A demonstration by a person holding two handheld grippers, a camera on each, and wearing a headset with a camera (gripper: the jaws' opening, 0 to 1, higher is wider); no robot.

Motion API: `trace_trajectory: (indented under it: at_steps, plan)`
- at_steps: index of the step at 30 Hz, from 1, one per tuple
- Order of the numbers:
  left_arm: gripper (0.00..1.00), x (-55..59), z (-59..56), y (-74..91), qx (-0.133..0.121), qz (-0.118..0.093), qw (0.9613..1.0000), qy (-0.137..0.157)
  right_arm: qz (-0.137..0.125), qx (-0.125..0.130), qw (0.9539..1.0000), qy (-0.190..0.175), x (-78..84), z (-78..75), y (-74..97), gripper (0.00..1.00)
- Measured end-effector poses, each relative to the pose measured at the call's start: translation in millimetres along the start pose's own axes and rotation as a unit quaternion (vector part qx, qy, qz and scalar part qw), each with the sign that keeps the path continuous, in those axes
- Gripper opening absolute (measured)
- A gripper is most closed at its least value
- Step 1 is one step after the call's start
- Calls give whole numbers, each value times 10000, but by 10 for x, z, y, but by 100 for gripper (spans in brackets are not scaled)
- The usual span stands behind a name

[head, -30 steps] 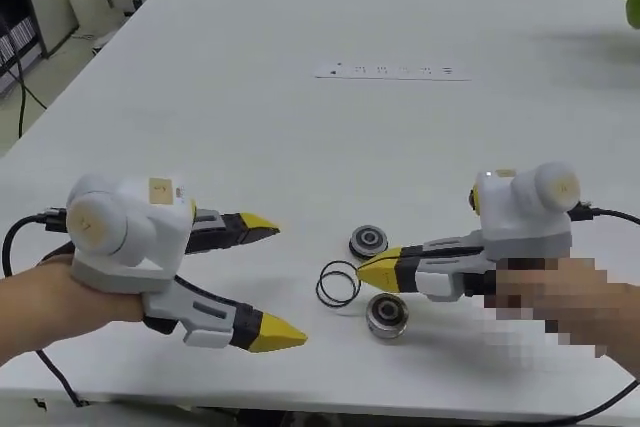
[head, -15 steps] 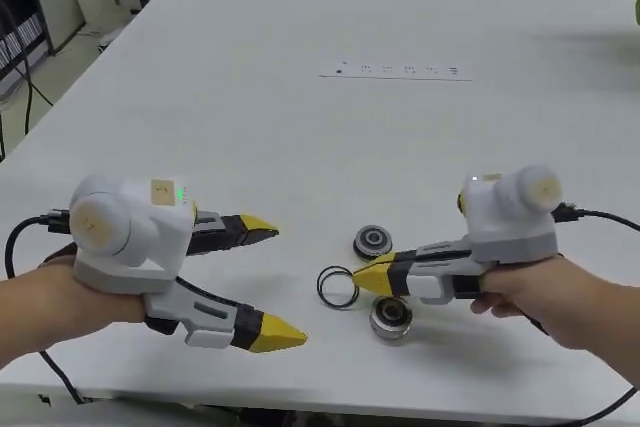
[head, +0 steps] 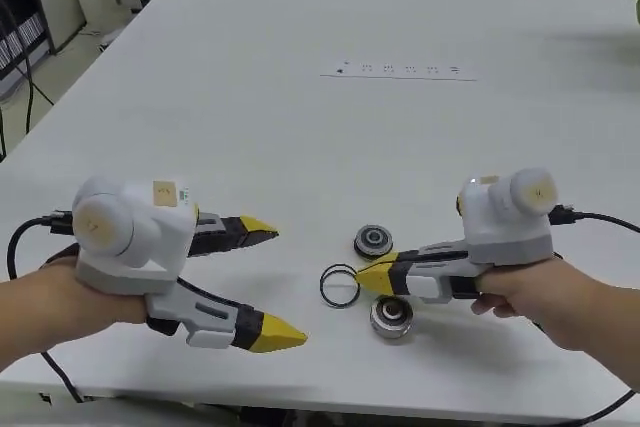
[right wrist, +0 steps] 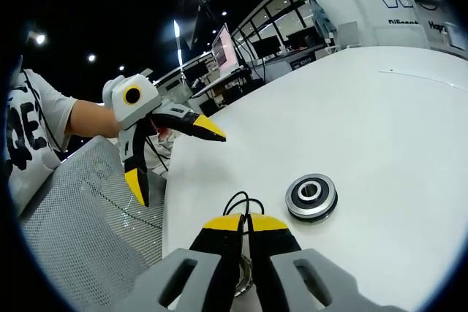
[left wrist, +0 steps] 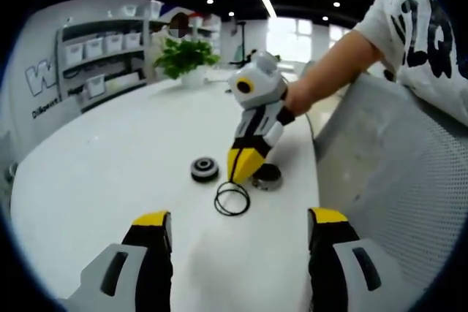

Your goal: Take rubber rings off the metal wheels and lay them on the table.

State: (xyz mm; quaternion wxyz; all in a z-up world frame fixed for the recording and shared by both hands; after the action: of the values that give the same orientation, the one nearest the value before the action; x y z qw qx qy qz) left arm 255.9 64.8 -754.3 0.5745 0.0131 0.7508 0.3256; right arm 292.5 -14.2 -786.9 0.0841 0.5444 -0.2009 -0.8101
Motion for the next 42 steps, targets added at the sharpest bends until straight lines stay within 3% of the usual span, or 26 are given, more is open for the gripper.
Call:
trace_trajectory:
  at_steps: [14, 25, 42]
  plan:
    - [76, 11, 21, 4, -40, 36, 10000, 29, -70, 97, 9999, 124, -14, -36, 49, 6]
    - [75, -90, 65, -35, -23, 0, 10000, -9, -452, 169, 9988, 96, -196, -70, 249, 9]
    - [70, -268, 153, -179, -7, -111, 9999, -45, -481, 532, 9970, 294, -206, -308, 457, 12]
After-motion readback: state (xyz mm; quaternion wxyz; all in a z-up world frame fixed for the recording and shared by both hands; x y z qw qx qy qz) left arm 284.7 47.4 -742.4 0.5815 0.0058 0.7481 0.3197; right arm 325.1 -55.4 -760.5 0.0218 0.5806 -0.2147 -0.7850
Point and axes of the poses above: the centre of the closed fingertips' face, and the gripper's own axes: y roughly backward along the fingers, z roughly to its left, x roughly out of its underside, the point moved 2 cm from there along y, roughly backward along the fingers, and after that the axes turned 7 degrees about y, right-handed, at the moved point
